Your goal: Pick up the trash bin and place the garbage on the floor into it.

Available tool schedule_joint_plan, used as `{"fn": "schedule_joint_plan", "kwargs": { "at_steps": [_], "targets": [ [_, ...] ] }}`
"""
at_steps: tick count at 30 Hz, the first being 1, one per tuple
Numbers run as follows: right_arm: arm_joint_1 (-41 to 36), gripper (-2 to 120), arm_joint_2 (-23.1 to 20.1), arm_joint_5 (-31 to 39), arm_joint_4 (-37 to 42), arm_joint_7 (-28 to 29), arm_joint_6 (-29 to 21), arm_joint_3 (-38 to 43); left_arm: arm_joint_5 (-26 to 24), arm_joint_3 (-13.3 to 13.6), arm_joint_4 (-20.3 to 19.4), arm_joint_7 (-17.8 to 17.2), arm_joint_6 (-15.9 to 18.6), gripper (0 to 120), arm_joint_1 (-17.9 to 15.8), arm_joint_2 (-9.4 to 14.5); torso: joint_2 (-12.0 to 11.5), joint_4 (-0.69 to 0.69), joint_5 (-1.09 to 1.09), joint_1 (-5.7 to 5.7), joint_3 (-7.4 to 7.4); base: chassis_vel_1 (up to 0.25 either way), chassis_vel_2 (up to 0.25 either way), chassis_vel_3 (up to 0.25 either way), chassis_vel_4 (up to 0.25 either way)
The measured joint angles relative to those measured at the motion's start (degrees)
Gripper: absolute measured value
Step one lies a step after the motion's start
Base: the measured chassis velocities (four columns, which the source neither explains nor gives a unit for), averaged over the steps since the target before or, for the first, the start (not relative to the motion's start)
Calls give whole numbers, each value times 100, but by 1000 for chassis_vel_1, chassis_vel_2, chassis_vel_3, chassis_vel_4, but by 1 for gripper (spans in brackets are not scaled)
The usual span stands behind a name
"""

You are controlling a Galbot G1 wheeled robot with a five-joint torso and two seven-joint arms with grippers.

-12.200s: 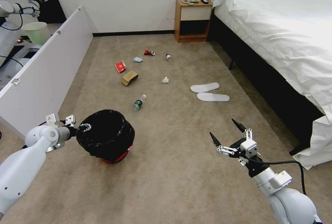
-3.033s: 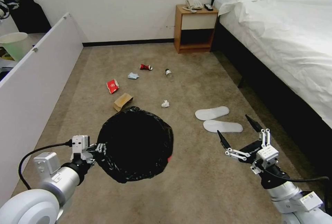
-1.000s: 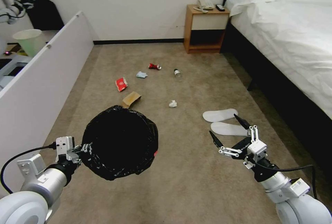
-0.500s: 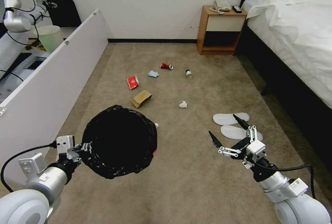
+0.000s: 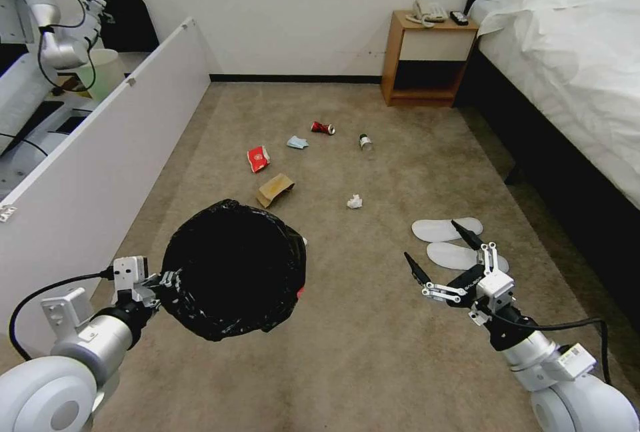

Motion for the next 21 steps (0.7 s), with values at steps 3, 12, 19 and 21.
{"fn": "schedule_joint_plan", "kwargs": {
  "at_steps": [3,12,19,21],
  "targets": [
    [-10,100,23,-11,7,-1,1,1,19,8,13,6,-9,0,-3,-3,0,0,0,0,0,15,16,13,23],
    [-17,100,56,-24,13,0,7,3,78,12,31,-2,-68,0,1,-10,0,-1,0,0,0,25,27,30,27],
    [-19,100,66,-30,14,0,12,3,85,16,34,-2,-84,0,-1,-12,0,0,0,0,0,0,0,0,0],
    [-19,100,70,-31,16,0,13,3,85,14,36,-2,-86,0,-2,-11,0,0,0,0,0,0,0,0,0]
  ]
}}
